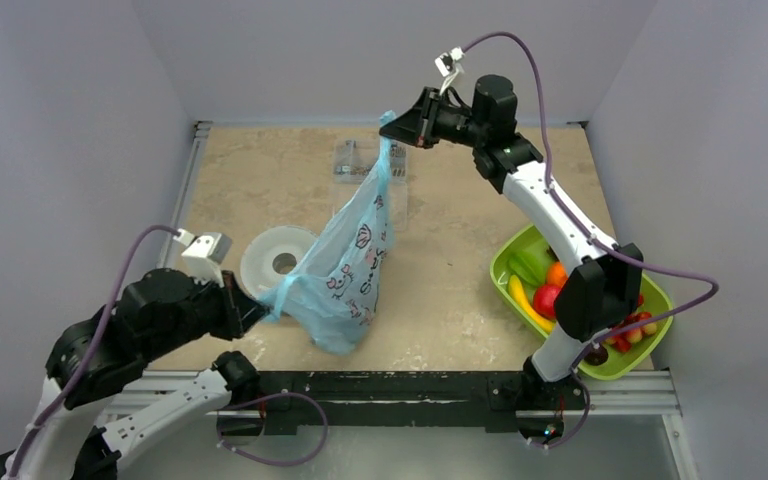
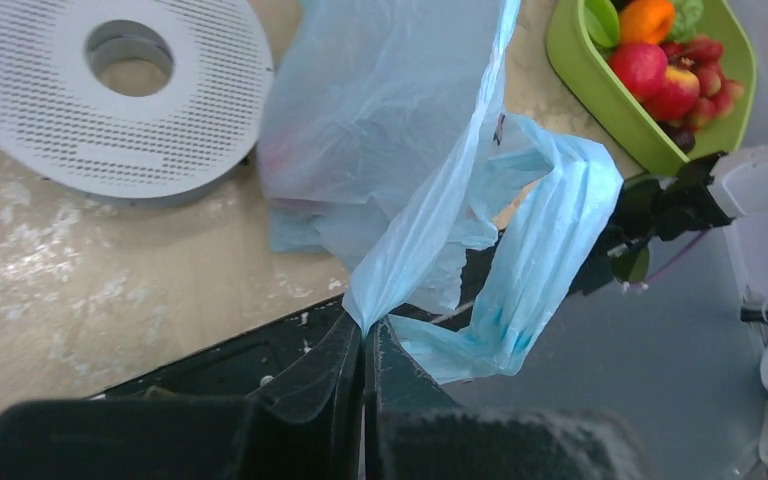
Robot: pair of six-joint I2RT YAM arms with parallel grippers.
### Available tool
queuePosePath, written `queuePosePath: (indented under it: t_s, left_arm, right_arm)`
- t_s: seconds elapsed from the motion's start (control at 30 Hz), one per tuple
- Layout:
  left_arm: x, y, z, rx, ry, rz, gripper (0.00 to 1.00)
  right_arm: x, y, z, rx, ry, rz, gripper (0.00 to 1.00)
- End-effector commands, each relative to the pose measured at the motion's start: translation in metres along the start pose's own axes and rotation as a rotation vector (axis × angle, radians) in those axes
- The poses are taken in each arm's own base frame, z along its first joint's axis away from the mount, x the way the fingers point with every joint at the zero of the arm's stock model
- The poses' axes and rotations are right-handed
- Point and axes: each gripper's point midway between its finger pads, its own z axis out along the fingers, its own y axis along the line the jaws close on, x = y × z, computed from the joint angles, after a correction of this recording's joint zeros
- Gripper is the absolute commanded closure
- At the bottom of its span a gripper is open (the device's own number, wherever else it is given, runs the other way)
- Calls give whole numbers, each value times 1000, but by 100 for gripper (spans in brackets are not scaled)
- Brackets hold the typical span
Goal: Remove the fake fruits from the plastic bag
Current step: Adjust the plastic bag at the center of the board.
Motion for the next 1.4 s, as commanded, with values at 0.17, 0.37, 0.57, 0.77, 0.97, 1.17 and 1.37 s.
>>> queuePosePath:
  t_s: [0.17, 0.37, 0.57, 0.77, 0.97, 1.17, 1.37]
  left_arm:
    - [-9, -51, 34, 189, 48, 36, 100]
    - [-4, -46, 39, 171, 53, 32, 100]
    - [-3, -45, 40, 163, 66, 34, 100]
    - [-4, -43, 35, 157, 60, 42, 100]
    - [-7, -43, 39, 142, 66, 53, 100]
    - [-5, -46, 41, 149, 82, 56, 100]
    - [-5, -46, 40, 148, 91, 49, 100]
  right_arm:
    - [-19, -50, -32, 461, -27, 21, 34]
    - [-2, -67, -87, 732, -18, -25, 1]
    - [1, -55, -156, 911, -90, -84, 1]
    - [27, -8, -167, 820, -134, -25, 1]
    - [86, 50, -123, 582, -92, 91, 1]
    - [138, 57, -91, 503, -64, 227, 9]
    - [194, 39, -52, 484, 35, 312, 16]
